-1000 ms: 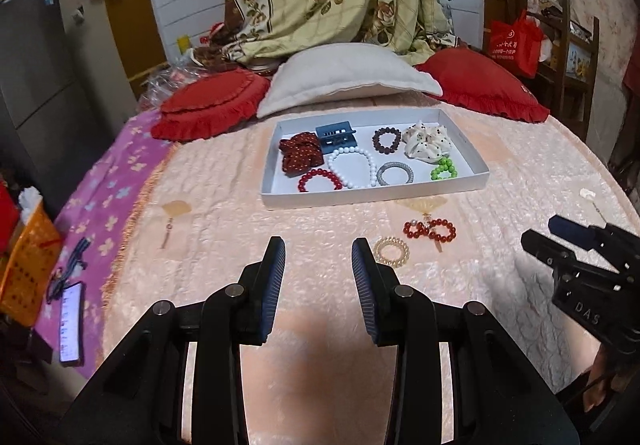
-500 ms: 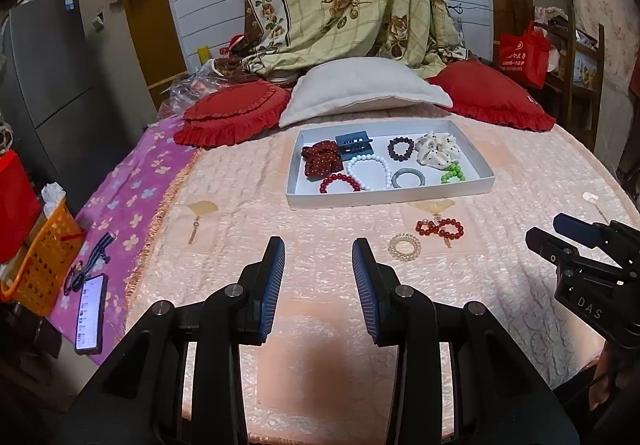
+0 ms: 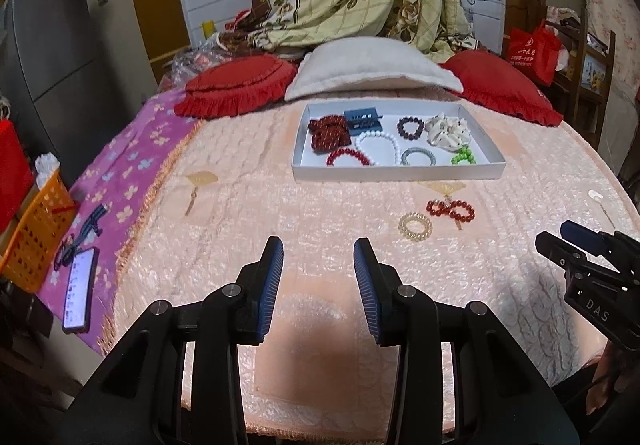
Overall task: Organize jewelry
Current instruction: 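Move both open tools back over the gold coil and red charm bracelets, then grasp the gold coil bracelet with the left tool while the right tool grasps the red charm bracelet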
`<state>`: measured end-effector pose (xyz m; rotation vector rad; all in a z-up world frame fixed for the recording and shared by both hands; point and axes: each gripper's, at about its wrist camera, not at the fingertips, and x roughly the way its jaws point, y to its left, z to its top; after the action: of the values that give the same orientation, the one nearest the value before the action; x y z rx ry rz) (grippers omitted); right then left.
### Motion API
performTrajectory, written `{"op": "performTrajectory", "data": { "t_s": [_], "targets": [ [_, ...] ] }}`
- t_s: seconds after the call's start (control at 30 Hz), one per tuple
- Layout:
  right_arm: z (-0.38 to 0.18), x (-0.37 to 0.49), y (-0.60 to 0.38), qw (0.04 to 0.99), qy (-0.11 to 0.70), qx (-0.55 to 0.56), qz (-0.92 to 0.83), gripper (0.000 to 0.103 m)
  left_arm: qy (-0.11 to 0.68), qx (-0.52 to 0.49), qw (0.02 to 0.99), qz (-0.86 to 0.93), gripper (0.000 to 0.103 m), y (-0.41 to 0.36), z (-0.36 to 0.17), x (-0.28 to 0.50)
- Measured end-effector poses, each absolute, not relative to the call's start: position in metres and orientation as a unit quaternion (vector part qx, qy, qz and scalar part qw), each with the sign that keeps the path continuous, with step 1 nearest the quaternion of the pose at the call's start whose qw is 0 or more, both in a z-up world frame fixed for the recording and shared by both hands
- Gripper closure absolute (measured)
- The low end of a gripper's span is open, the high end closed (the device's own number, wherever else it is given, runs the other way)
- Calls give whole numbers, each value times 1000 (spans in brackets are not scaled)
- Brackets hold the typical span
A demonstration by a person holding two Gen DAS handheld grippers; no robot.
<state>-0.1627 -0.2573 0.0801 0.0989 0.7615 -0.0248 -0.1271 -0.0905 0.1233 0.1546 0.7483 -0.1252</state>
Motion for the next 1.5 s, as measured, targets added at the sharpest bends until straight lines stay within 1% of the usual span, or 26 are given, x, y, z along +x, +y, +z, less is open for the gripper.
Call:
{"op": "performTrajectory", "data": {
  "t_s": [0.5,0.9,1.03,1.33,1.5],
  "targets": [
    [49,-143,-247,915,402,45,-12,61,421,36,905,-49,67,-63,81,-97],
    [43,-114,-264,912,405,57,-14,61,447,3,893,-56,67,-46,66,-68],
    [39,-96,-269,912,406,57,-11,61,453,-7,886,-100,67,-63,65,-51],
    [21,-53,-274,903,426,54,10,61,469,21,859,-204,67,-132,48,-13],
    [11,-37,-274,899,436,42,20,66,479,40,848,-223,67,-155,32,2]
  ]
}}
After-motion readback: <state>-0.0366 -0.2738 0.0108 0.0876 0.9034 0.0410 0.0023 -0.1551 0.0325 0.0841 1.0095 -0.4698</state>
